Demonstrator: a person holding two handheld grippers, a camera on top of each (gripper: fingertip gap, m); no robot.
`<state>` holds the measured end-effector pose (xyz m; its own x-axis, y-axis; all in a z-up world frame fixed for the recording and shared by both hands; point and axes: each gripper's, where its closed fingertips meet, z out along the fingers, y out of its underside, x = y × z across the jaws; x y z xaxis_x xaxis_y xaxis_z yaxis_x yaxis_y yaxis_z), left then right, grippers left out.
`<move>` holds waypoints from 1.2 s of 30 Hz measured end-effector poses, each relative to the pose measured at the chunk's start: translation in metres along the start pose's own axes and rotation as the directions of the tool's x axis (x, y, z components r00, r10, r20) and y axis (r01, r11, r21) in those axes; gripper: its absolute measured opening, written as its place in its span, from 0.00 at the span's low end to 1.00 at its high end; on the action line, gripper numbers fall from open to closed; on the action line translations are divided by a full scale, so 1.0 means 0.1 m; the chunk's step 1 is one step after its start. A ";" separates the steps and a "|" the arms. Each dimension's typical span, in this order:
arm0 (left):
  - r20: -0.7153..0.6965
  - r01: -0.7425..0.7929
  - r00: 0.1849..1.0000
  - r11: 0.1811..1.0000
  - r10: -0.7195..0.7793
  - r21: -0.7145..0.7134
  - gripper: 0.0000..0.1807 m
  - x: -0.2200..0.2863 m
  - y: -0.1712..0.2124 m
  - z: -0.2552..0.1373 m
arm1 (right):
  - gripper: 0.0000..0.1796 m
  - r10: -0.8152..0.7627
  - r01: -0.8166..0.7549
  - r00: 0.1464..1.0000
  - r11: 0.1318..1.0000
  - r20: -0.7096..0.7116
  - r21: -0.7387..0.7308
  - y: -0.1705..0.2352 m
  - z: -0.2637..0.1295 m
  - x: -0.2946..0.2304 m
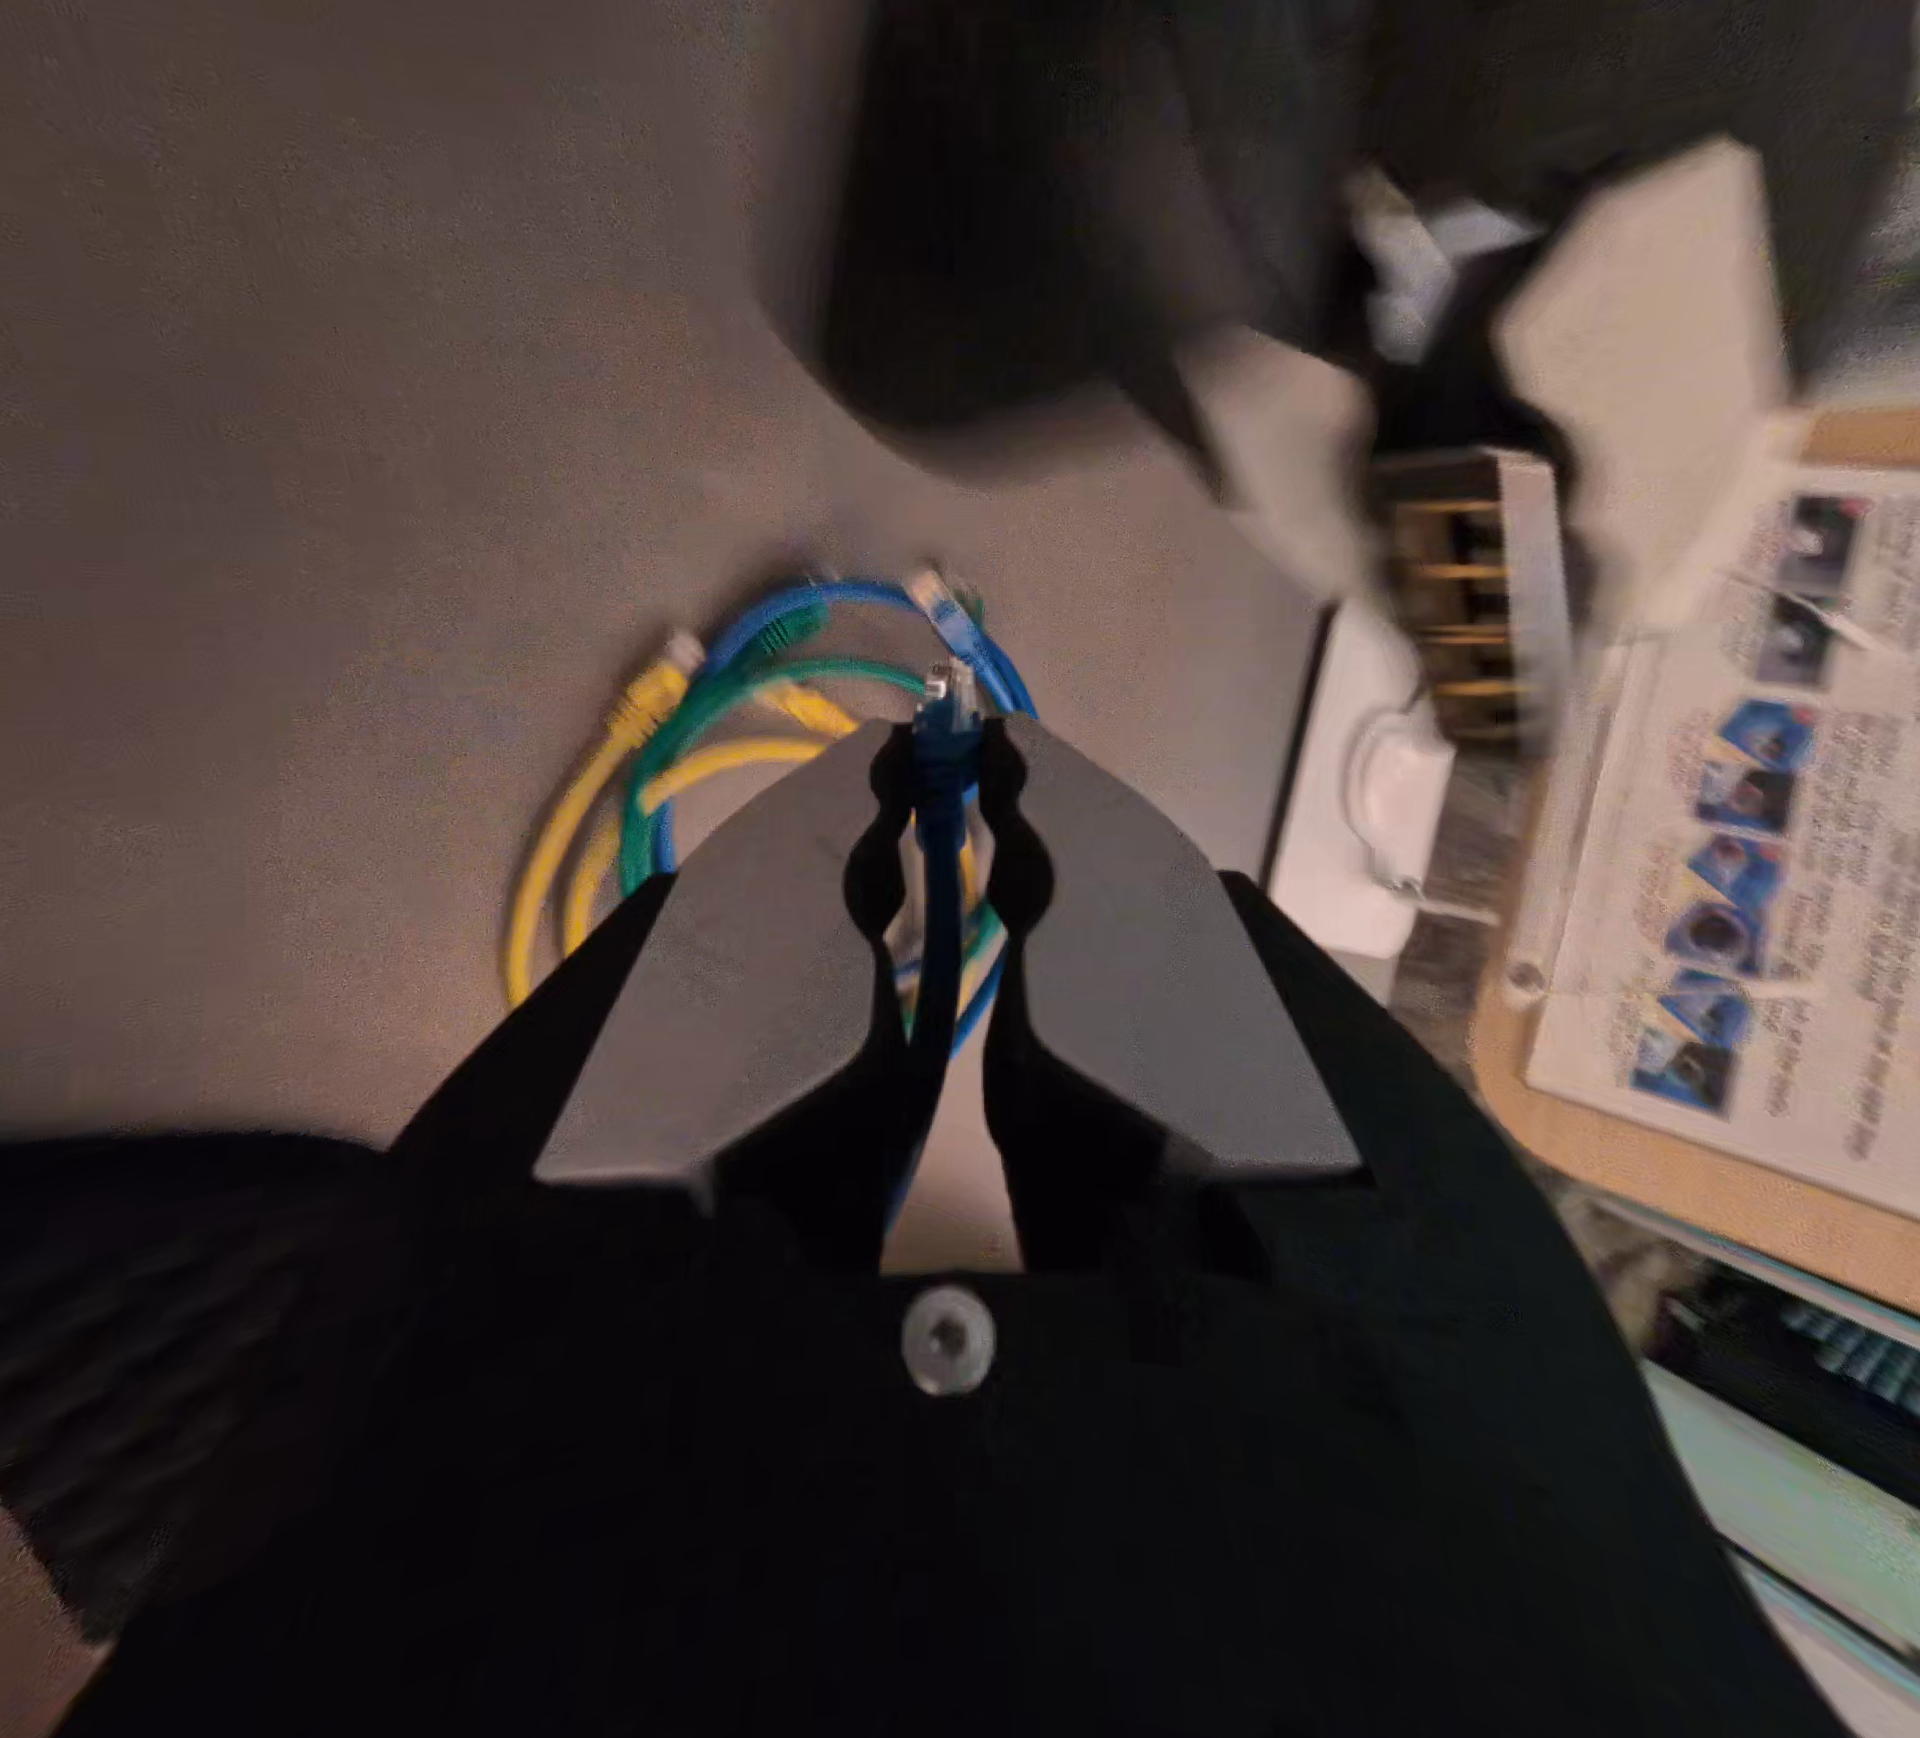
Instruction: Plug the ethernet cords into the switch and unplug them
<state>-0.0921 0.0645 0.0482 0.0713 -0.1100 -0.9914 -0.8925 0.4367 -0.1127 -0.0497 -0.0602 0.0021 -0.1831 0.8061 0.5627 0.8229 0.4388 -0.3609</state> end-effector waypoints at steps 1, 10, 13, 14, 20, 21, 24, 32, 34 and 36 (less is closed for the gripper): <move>0.041 0.050 0.998 0.997 -0.048 -0.051 0.22 -0.17 0.25 0.00 | 0.08 -0.033 0.030 0.997 0.998 -0.071 -0.046 -0.02 0.02 0.09; -0.039 0.497 0.860 0.816 -0.510 0.295 0.21 -0.85 0.25 -0.52 | 0.09 0.176 -0.168 0.975 0.984 0.137 -0.064 0.49 0.51 -0.06; -0.043 0.560 0.818 0.775 -0.574 0.294 0.21 -0.97 0.34 -0.57 | 0.06 0.223 -0.287 0.882 0.953 0.416 0.098 0.14 0.41 -0.40; -0.046 0.579 0.803 0.761 -0.594 0.293 0.21 -1.00 0.37 -0.58 | 0.05 0.212 -0.290 0.885 0.948 0.415 0.133 0.07 0.38 -0.39; -0.103 0.640 0.758 0.702 -0.644 0.313 0.21 -1.12 0.38 -0.69 | 0.16 0.307 -0.310 0.950 0.905 0.056 0.293 0.09 0.07 0.23; -0.104 0.646 0.753 0.700 -0.650 0.304 0.21 -1.13 0.40 -0.70 | 0.17 0.398 -0.373 0.917 0.881 -0.031 0.291 0.19 0.02 0.41; -0.127 0.668 0.734 0.677 -0.667 0.309 0.21 -1.19 0.43 -0.76 | 0.21 0.643 -0.611 0.757 0.760 -0.119 0.223 0.56 0.11 0.56; -0.221 0.719 0.688 0.607 -0.692 0.339 0.20 -1.24 0.42 -0.87 | 0.29 0.519 -0.516 0.855 0.846 -0.014 -0.131 0.89 1.40 0.23; -0.237 0.717 0.692 0.612 -0.681 0.333 0.20 -1.22 0.39 -0.87 | 0.28 0.566 -0.555 0.822 0.821 0.061 -0.132 0.89 1.56 0.27; -0.246 0.710 0.701 0.622 -0.670 0.329 0.20 -1.19 0.37 -0.87 | 0.27 0.622 -0.605 0.770 0.783 0.140 -0.145 0.89 1.67 0.29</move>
<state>-0.1721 0.0163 0.1680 0.5378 -0.5895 -0.6027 -0.3585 0.4872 -0.7964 -0.0714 0.0689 -0.1380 0.2954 0.9496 0.1050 0.8329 -0.2022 -0.5152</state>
